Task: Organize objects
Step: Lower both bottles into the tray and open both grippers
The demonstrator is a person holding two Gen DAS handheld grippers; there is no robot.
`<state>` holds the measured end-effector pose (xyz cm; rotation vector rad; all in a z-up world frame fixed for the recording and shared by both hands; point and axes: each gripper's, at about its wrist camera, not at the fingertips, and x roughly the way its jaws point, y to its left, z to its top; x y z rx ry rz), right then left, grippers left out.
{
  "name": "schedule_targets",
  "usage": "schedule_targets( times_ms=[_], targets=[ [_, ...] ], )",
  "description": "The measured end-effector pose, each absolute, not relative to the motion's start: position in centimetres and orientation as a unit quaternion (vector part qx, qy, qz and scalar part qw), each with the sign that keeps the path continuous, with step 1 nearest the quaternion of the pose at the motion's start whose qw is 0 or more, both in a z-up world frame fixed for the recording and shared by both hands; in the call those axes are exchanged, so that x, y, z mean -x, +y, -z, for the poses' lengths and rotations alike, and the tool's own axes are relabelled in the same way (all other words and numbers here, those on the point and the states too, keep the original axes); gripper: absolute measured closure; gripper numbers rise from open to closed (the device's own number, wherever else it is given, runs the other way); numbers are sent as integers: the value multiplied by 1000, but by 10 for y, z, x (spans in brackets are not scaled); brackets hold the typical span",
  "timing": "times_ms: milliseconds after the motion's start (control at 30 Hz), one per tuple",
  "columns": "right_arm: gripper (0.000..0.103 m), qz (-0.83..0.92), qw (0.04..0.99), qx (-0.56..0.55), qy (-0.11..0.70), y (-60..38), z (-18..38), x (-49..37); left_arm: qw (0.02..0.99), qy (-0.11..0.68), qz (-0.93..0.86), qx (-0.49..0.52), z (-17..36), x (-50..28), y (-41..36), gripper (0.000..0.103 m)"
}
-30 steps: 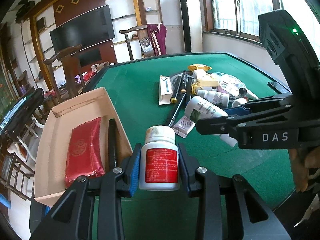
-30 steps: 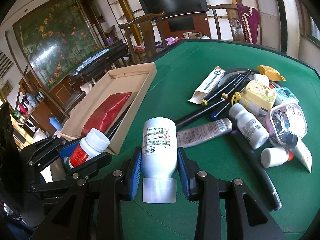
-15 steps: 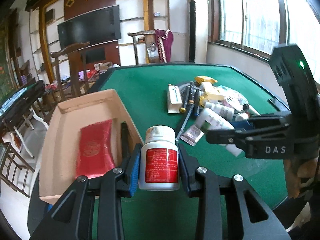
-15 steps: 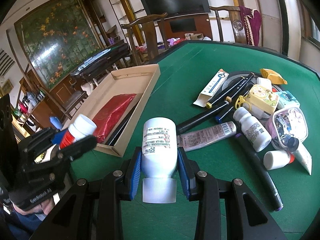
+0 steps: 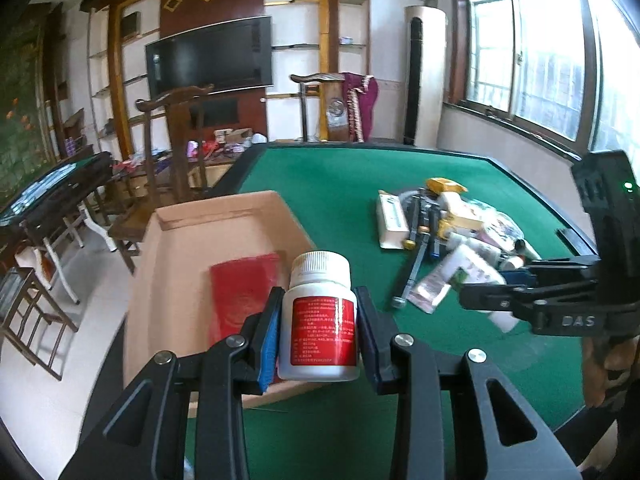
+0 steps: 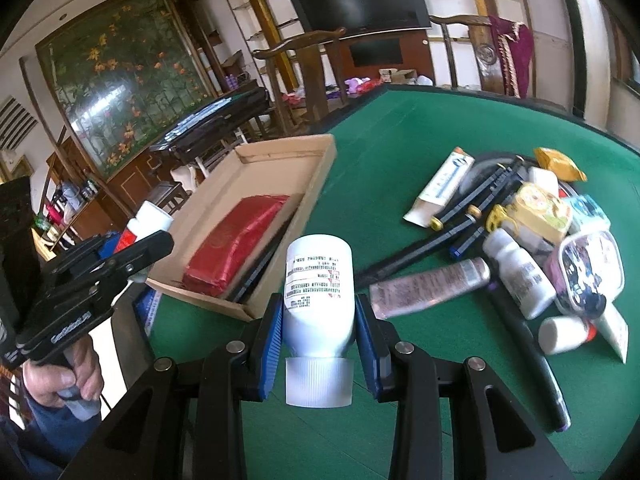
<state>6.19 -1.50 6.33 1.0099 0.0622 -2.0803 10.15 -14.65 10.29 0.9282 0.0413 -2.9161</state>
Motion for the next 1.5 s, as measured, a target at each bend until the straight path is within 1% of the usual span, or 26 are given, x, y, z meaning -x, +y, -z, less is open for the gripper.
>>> schedule_targets(
  times_ms=[200,433,733,867,1000,1267,1500],
  targets=[
    [66,810,429,-398,37,-49,-77,-61,71,30,947,-312,-102,-99,-184,69],
    [65,792,441,-419,48,-102,-81,-39,68,44,935,-344,-95,-78,-217,69],
    [65,788,409,-459,40,-170,-66,25,54,90,912,-395,-96,-29,-265,69],
    [65,787,391,-476,28,-193,-53,55,50,122,899,-417,-92,5,-280,69],
    [65,789,372,-488,23,-209,-40,77,40,180,886,-426,-82,40,-294,70],
    [65,793,354,-495,23,-217,-26,93,42,263,858,-440,-54,79,-314,70],
    [65,798,353,-486,47,-224,-24,88,25,284,849,-444,-40,88,-314,70]
  ],
)
